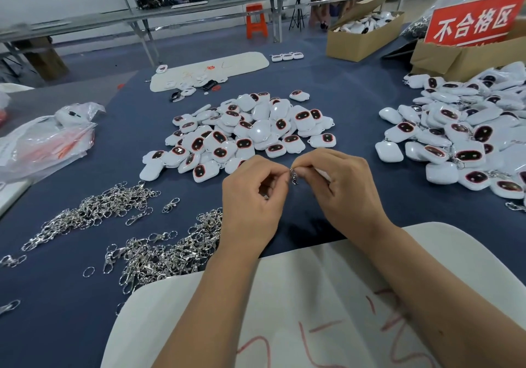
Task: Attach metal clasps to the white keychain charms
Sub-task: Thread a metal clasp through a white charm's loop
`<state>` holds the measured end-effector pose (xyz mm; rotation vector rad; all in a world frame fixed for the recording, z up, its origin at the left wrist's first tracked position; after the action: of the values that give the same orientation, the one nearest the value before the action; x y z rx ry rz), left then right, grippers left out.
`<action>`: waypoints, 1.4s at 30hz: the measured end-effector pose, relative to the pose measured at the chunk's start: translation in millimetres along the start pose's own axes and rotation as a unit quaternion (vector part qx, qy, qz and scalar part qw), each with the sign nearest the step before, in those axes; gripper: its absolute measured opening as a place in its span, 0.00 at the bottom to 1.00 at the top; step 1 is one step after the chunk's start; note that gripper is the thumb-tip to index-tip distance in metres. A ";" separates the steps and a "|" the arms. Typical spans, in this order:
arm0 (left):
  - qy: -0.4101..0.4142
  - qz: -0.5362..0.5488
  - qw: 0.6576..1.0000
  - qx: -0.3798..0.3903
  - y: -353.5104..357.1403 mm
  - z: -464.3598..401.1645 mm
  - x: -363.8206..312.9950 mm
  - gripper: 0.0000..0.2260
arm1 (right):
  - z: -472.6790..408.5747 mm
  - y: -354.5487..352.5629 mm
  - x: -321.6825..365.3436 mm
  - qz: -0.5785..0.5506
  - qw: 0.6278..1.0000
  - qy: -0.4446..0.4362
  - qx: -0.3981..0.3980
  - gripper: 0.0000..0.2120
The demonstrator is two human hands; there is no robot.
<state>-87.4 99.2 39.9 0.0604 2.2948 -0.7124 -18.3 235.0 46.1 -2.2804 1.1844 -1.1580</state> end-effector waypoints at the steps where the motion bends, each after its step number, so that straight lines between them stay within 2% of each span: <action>1: 0.003 0.005 1.000 0.001 -0.2 -0.2 -1.1 0.05 | -0.1 0.4 -0.5 -0.011 1.000 0.003 0.001 0.07; 7: -0.009 0.030 0.999 0.012 2.2 -1.6 -2.2 0.06 | -1.0 4.9 -2.8 -0.049 0.998 0.025 0.027 0.05; 9: -0.015 0.034 0.999 0.014 2.9 -1.7 -1.1 0.06 | 1.2 7.5 -9.1 -0.081 0.994 0.068 0.025 0.03; 13: -0.022 0.029 0.999 0.025 6.9 -1.8 1.8 0.06 | 8.2 13.6 -35.6 -0.156 0.967 0.198 0.025 0.12; 16: -0.020 0.020 0.999 0.035 9.1 -1.6 2.0 0.07 | 10.5 13.6 -45.3 -0.169 0.956 0.239 0.024 0.17; 21: -0.026 0.011 0.998 0.049 11.2 -1.7 3.5 0.07 | 8.1 18.6 -48.2 -0.259 0.936 0.238 0.029 0.17; 24: -0.034 0.012 0.998 0.061 12.4 -1.0 3.4 0.07 | 7.2 12.5 -48.3 -0.243 0.943 0.226 -0.002 0.03; 25: -0.035 0.010 0.997 0.066 12.8 -0.9 3.1 0.06 | 7.4 10.4 -48.9 -0.240 0.945 0.222 -0.012 0.02; 29: -0.040 0.032 0.995 0.085 16.6 0.0 1.6 0.06 | 9.7 9.2 -56.0 -0.273 0.927 0.254 -0.032 0.11; 32: -0.074 0.080 0.993 0.053 12.6 0.7 6.7 0.06 | 7.0 14.9 -47.9 -0.259 0.934 0.245 0.015 0.14; 37: -0.109 0.120 0.986 0.034 6.7 0.5 16.2 0.06 | 3.4 24.7 -36.1 -0.232 0.949 0.189 0.098 0.08; 42: -0.109 0.125 0.985 0.039 7.9 1.1 15.2 0.06 | 2.0 26.7 -34.4 -0.245 0.949 0.161 0.117 0.07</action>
<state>-96.0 102.9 25.6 0.2885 2.0062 -0.6427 -42.2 246.1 11.4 -2.3193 0.5262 -1.7979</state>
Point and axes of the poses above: each hand's wrist, its own z-axis away from the middle knuckle, its own y-axis out of the palm, x = y × z, the point moved 8 cm from there along -z, towards the middle knuckle, and after that the axes turned 9 degrees about x, right-handed, at the moved point
